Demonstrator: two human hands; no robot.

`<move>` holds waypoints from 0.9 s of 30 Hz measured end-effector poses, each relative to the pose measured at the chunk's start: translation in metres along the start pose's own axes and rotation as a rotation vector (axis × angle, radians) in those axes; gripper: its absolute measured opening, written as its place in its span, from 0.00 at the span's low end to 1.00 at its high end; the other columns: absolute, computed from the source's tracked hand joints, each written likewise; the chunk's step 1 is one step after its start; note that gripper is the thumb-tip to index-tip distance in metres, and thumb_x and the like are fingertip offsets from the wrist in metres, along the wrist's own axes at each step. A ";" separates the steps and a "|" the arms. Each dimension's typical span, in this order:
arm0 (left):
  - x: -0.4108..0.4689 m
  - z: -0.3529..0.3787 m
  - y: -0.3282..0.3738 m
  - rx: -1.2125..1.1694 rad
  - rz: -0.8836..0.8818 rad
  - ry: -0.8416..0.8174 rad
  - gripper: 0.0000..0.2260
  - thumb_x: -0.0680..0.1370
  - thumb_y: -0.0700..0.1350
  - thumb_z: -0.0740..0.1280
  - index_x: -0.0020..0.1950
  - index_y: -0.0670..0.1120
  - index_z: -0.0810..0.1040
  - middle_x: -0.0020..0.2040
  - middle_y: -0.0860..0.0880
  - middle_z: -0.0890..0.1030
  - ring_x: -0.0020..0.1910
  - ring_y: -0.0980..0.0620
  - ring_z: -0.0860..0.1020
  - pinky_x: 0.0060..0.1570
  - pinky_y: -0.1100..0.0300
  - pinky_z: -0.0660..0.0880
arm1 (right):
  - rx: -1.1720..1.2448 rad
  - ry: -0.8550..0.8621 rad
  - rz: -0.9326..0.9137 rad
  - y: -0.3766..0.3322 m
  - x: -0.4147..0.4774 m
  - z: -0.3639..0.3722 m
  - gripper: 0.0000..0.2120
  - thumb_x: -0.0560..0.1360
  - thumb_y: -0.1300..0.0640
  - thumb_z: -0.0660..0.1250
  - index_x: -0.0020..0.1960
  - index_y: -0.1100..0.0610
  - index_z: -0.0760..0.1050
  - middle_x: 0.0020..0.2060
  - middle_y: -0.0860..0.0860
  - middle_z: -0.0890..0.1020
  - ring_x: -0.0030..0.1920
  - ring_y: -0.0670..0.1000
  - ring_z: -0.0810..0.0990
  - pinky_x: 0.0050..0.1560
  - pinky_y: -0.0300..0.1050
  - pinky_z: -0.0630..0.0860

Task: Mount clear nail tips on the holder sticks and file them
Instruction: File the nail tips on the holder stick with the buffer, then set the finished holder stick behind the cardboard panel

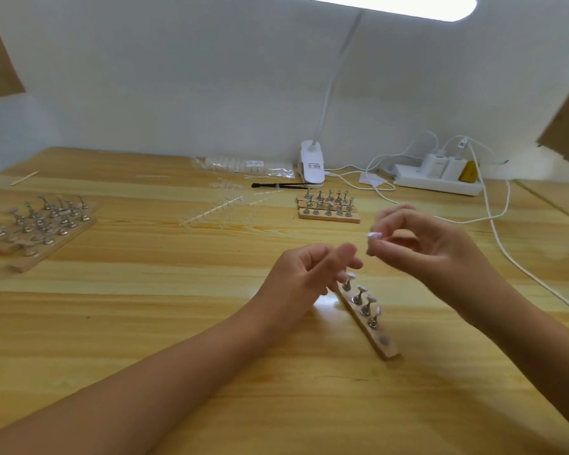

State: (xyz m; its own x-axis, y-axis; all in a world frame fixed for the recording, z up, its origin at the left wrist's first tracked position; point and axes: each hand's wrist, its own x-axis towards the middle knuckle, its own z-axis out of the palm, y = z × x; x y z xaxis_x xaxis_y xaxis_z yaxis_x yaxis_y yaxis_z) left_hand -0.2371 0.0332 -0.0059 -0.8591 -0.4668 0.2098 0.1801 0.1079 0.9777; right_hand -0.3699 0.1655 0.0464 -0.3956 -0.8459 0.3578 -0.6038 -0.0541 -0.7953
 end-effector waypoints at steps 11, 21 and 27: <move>0.007 -0.006 -0.005 -0.116 -0.082 0.150 0.18 0.78 0.58 0.62 0.45 0.46 0.85 0.33 0.55 0.77 0.33 0.60 0.74 0.37 0.70 0.73 | 0.004 0.018 0.334 0.028 -0.071 0.001 0.13 0.61 0.43 0.72 0.41 0.48 0.82 0.38 0.58 0.82 0.38 0.51 0.76 0.42 0.42 0.72; 0.007 -0.006 -0.009 -0.121 -0.091 0.161 0.17 0.80 0.56 0.62 0.43 0.48 0.86 0.33 0.54 0.78 0.34 0.59 0.75 0.38 0.70 0.74 | -0.213 -0.030 0.187 0.025 -0.073 0.008 0.13 0.66 0.41 0.74 0.46 0.46 0.80 0.41 0.43 0.79 0.39 0.43 0.75 0.39 0.31 0.68; 0.009 -0.007 -0.014 -0.124 -0.075 0.179 0.16 0.74 0.60 0.63 0.43 0.52 0.86 0.33 0.53 0.78 0.34 0.58 0.76 0.37 0.67 0.76 | -0.717 -0.128 0.186 0.023 -0.072 0.006 0.15 0.68 0.33 0.64 0.42 0.42 0.67 0.37 0.38 0.74 0.44 0.36 0.72 0.48 0.35 0.62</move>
State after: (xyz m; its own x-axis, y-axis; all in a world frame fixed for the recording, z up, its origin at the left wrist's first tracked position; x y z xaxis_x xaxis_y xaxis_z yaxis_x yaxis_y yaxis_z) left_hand -0.2438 0.0212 -0.0172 -0.7757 -0.6189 0.1234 0.1857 -0.0370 0.9819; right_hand -0.3506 0.2220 -0.0008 -0.4781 -0.8647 0.1538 -0.8547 0.4178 -0.3082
